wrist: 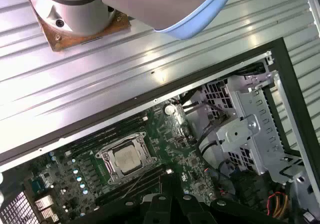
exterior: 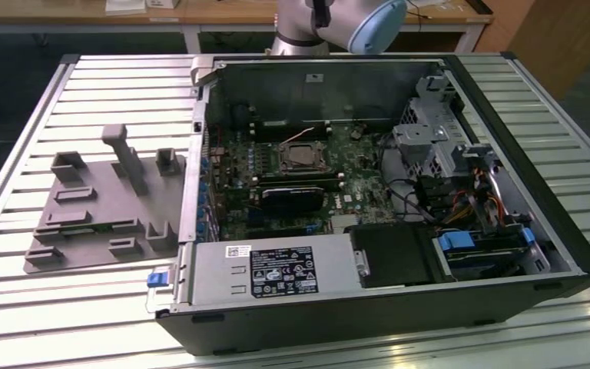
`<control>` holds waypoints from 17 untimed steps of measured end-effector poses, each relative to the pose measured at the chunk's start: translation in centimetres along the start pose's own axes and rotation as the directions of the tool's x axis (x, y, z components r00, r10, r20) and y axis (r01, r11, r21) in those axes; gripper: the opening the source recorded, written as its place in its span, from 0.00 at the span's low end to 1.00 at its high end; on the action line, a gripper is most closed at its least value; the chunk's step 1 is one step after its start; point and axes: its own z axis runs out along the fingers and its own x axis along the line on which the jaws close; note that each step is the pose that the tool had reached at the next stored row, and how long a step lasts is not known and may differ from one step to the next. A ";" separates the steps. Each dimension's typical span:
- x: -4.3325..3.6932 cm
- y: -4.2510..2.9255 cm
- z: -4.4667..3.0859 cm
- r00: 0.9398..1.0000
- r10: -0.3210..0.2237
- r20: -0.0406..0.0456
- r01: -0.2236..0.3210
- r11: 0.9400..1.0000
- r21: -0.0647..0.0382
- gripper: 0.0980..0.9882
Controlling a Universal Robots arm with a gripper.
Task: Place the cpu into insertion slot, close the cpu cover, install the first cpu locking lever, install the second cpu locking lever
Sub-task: 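Install the first cpu locking lever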
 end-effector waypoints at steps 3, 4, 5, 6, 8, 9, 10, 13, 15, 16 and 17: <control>0.03 -0.01 0.06 1.000 0.000 -0.008 0.000 1.000 0.003 0.01; 0.03 -0.01 0.06 1.000 0.000 -0.008 0.000 1.000 0.003 0.01; 0.03 -0.01 0.06 1.000 0.000 -0.008 0.000 1.000 0.004 0.01; 0.02 -0.01 0.06 1.000 -0.001 -0.008 0.001 1.000 0.004 0.01; 0.03 -0.01 0.06 1.000 0.000 -0.008 0.001 1.000 0.004 0.01; 0.03 -0.01 0.06 1.000 0.000 -0.008 0.001 1.000 0.003 0.01; 0.03 -0.01 0.06 1.000 0.000 -0.008 0.001 1.000 0.004 0.01; 0.04 -0.01 0.13 1.000 -0.001 -0.009 0.001 1.000 0.004 0.01; 0.06 -0.01 0.20 1.000 -0.001 -0.011 0.001 1.000 0.005 0.01; 0.07 -0.02 0.24 1.000 -0.001 -0.012 0.001 1.000 0.005 0.01; 0.08 -0.02 0.28 1.000 -0.001 -0.013 0.001 1.000 0.006 0.01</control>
